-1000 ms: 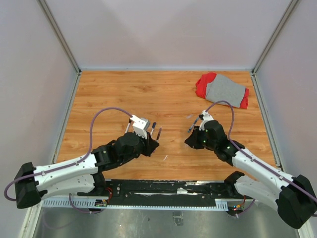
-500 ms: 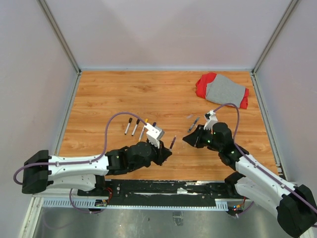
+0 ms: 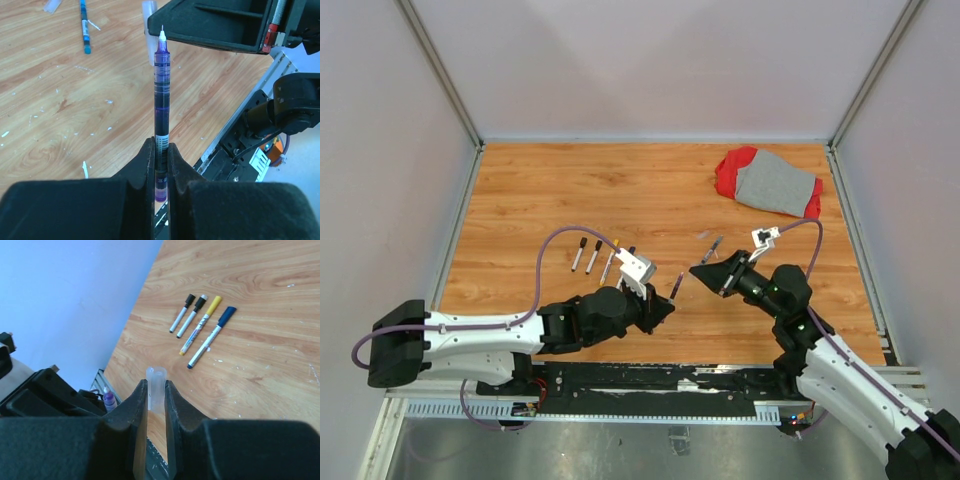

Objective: Insert the pens into the pen caps
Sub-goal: Insert the pen cap onto the pen, then press the pen cap onto the pen.

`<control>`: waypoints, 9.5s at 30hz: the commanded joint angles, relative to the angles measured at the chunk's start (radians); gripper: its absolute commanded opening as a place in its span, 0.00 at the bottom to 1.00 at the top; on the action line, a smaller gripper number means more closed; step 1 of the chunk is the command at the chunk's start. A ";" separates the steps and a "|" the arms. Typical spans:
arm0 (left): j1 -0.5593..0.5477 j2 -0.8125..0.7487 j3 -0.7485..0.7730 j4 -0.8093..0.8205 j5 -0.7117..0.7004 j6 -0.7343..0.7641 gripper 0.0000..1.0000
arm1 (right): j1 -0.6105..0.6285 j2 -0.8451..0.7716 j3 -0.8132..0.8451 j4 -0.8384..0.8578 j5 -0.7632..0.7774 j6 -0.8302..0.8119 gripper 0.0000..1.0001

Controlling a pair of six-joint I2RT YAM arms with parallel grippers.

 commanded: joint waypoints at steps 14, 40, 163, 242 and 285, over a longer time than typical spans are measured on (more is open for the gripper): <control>-0.011 0.010 0.004 0.062 0.032 0.027 0.00 | -0.010 -0.059 -0.070 0.304 -0.003 0.112 0.01; -0.011 0.015 0.011 0.054 0.026 0.031 0.00 | -0.003 -0.035 -0.059 0.321 -0.043 0.121 0.01; -0.011 -0.098 0.010 0.021 -0.039 -0.016 0.00 | 0.379 0.129 0.600 -0.581 0.413 -0.306 0.85; -0.011 -0.206 0.134 0.144 -0.051 0.016 0.00 | 0.805 0.144 0.055 -0.347 0.650 -0.110 0.01; -0.010 -0.178 0.006 0.186 -0.050 -0.032 0.00 | 0.889 0.081 0.046 -0.213 0.767 0.035 0.01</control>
